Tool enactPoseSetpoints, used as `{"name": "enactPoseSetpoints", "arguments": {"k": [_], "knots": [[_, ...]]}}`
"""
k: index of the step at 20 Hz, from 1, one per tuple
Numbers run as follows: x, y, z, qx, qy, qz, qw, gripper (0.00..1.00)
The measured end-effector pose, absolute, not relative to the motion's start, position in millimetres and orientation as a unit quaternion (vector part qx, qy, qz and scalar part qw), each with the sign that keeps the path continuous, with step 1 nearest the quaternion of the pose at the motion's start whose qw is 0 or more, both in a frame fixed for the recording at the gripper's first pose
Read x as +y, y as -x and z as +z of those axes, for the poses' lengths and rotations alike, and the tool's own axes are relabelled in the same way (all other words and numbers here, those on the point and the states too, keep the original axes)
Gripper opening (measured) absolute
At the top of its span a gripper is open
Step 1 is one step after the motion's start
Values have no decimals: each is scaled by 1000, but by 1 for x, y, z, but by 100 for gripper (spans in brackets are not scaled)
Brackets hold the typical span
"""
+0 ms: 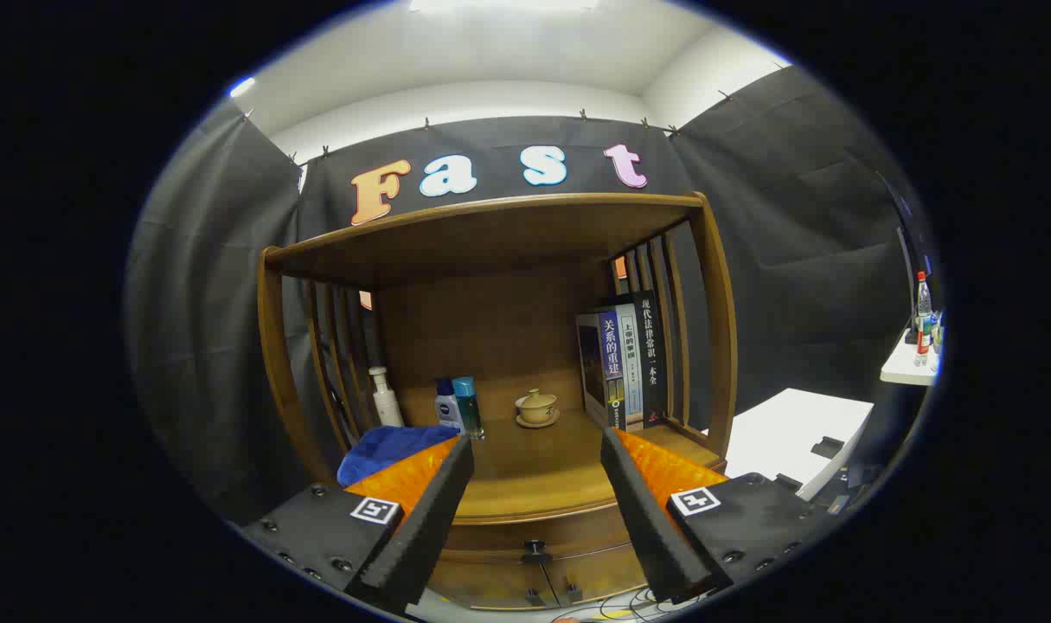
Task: Pull open the drawer, take out the items inside it, and place them on the countertop above the cabinet.
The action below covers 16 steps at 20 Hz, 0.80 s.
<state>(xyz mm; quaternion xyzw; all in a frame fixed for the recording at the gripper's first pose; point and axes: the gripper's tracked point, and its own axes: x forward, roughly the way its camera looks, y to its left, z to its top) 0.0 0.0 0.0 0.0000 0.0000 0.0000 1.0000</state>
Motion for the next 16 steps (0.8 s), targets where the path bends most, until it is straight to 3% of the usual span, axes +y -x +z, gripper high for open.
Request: {"name": "enactPoseSetpoints", "arguments": {"k": [16], "knots": [[1,-1,-4,5,9,-5,1000,98]]}}
